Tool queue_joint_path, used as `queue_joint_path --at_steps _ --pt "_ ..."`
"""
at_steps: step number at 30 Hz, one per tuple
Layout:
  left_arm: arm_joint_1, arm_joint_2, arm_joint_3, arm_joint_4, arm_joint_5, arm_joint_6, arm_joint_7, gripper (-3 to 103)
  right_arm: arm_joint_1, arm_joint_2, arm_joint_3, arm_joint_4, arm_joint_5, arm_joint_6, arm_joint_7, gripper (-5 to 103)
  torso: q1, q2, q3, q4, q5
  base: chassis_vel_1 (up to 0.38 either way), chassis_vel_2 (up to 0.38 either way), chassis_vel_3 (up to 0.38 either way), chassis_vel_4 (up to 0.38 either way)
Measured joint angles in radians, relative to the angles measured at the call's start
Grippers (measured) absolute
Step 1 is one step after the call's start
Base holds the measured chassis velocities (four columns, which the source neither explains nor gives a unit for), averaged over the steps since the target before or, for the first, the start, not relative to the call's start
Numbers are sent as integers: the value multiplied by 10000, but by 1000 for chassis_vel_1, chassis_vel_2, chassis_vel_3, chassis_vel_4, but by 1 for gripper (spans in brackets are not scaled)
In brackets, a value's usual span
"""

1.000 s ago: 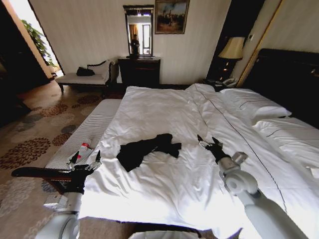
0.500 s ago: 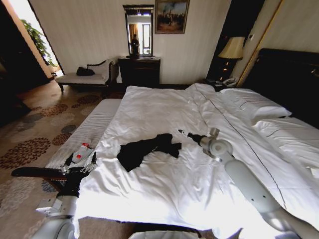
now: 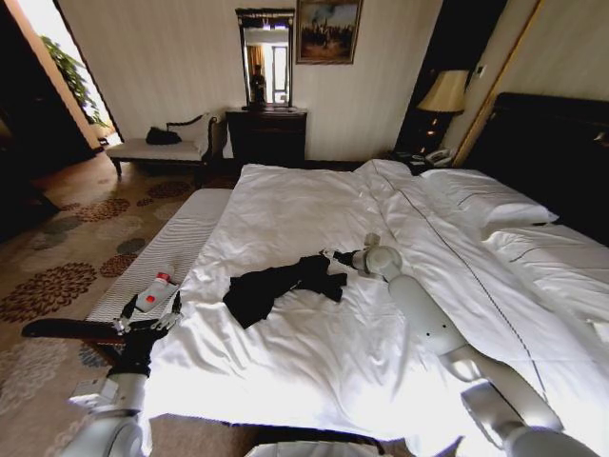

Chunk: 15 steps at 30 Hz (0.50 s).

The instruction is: Fold the clothes on the bed.

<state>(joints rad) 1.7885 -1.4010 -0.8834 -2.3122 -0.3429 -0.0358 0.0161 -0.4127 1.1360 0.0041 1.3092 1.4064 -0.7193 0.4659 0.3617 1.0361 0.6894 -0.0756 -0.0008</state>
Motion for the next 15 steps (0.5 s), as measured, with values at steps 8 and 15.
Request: queue_joint_path --at_steps 8,15 --pt "-53 -127 78 51 114 -30 -9 100 587 450 -264 -1242 -1065 171 -375 100 0 0 0 1 1 0 0 0 0" --pt "-111 -133 79 129 130 -44 -13 100 632 487 -274 -1687 -1501 383 -426 100 -1 1 0 -2 3 0 0 0 0"
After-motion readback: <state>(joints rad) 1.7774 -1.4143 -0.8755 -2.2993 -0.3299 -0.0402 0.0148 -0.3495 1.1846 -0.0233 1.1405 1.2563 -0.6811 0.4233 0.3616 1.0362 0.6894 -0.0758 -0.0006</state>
